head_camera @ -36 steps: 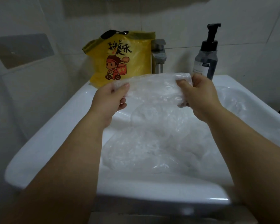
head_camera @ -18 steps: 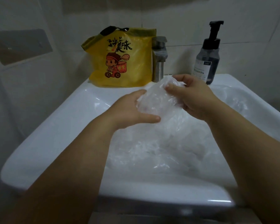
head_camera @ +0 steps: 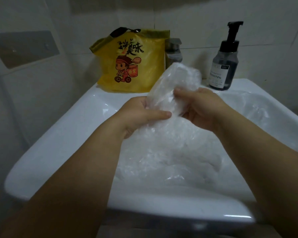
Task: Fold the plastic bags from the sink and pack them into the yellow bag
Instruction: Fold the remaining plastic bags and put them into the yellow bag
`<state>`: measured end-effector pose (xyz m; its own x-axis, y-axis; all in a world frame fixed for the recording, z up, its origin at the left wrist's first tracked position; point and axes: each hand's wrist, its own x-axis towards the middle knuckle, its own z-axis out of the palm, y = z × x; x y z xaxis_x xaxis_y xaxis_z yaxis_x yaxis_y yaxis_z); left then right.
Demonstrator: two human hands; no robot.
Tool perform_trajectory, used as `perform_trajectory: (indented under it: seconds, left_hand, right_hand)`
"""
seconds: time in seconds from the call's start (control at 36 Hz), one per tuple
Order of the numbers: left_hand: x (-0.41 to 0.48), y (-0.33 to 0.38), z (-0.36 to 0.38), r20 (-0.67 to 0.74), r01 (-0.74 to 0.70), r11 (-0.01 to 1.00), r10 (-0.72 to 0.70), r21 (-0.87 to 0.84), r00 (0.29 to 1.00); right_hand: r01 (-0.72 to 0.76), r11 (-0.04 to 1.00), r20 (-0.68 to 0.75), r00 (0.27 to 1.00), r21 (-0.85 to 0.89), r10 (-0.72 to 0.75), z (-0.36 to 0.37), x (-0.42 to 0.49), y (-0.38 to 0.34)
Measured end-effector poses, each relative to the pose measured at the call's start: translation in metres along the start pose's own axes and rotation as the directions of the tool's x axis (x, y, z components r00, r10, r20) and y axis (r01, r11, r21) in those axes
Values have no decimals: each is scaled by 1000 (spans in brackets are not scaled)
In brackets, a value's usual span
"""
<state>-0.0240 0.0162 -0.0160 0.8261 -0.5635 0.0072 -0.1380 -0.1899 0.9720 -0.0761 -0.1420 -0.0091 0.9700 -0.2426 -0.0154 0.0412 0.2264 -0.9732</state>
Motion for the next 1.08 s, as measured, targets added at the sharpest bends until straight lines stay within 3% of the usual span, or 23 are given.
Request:
perform_trajectory:
  seconds: [0.19, 0.25, 0.33, 0.39, 0.53, 0.58, 0.69, 0.75, 0.86, 1.08]
  left_hand:
    - [2, 0, -3, 54, 47, 992, -40, -121, 998]
    - [3, 1, -3, 40, 36, 987, -30, -157, 999]
    - [4, 2, -2, 18, -11, 980, 14, -199, 1000]
    - [3, 1, -1, 42, -11, 982, 20, -190, 999]
    - [-1, 3, 3, 143, 117, 988, -102, -98, 985]
    - [0, 3, 5, 106, 111, 988, -100, -108, 989]
    - [1, 5, 9, 100, 73, 974, -53, -214, 994]
    - [-1, 6, 10, 152, 94, 978, -66, -185, 986]
    - [-3, 5, 12, 214, 137, 985, -113, -101, 970]
    - [-6, 5, 6, 239, 181, 977, -203, 113, 950]
  right_hand:
    - [50, 967, -51, 998, 250, -38, -6, -4, -12]
    - [41, 960, 6, 999, 277, -44, -6, -5, -11]
    - [-68, 994, 148, 988, 87, 54, 1, -4, -2]
    - [-61, 998, 143, 988, -30, 65, 5, -1, 6]
    - [28, 994, 56, 998, 102, -34, 3, 4, 2]
    - [13, 994, 125, 992, 106, -26, -1, 3, 0]
    - [-107, 992, 375, 919, -61, 122, 6, -2, 10]
    - [-133, 984, 435, 884, -115, 170, 12, -1, 18]
    - [-149, 988, 473, 869, -27, 144, 15, -3, 18]
    - [-74, 975, 318, 948, 208, 5, -8, 3, -10]
